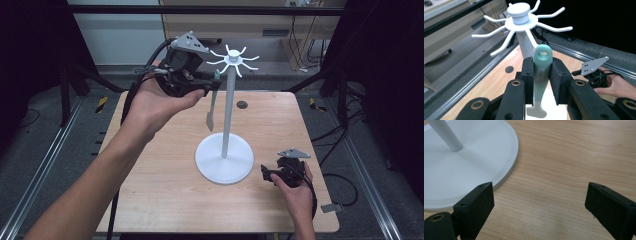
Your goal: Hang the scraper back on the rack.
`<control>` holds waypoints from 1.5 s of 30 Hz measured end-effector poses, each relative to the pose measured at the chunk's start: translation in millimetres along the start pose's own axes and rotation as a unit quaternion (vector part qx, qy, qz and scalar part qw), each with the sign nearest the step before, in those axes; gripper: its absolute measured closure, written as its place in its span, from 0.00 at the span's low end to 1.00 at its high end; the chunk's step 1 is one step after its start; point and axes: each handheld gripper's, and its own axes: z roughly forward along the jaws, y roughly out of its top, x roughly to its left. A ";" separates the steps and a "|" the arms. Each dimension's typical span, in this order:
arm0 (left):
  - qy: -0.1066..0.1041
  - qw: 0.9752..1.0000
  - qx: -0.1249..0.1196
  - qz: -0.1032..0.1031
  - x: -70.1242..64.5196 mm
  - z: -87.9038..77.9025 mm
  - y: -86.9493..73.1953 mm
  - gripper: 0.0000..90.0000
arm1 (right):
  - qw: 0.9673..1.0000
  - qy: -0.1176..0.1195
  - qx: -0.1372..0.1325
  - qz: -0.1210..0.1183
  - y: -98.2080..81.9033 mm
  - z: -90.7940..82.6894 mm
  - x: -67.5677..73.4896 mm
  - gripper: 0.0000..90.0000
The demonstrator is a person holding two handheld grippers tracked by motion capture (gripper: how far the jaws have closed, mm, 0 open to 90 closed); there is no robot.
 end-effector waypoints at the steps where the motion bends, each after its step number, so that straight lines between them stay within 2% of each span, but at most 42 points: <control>1: 0.000 1.000 0.002 0.000 0.0 0.5 -0.1 0.82 | 1.000 -0.001 0.000 -0.001 0.0 -0.1 -0.1 0.10; 12: 0.000 1.000 0.007 -0.005 1.6 6.1 0.8 0.82 | 1.000 0.001 0.000 -0.003 0.1 0.3 -0.1 0.10; 23: -0.007 1.000 0.004 -0.016 4.5 10.0 1.8 0.83 | 1.000 0.003 -0.001 -0.002 0.2 0.2 0.1 0.10; 33: -0.008 1.000 0.000 -0.018 6.2 11.8 1.6 0.83 | 1.000 0.003 0.000 -0.004 0.1 0.5 -0.1 0.10; 45: 0.006 1.000 0.003 -0.010 0.5 12.5 4.2 0.82 | 1.000 0.004 0.001 -0.003 0.1 0.8 0.1 0.10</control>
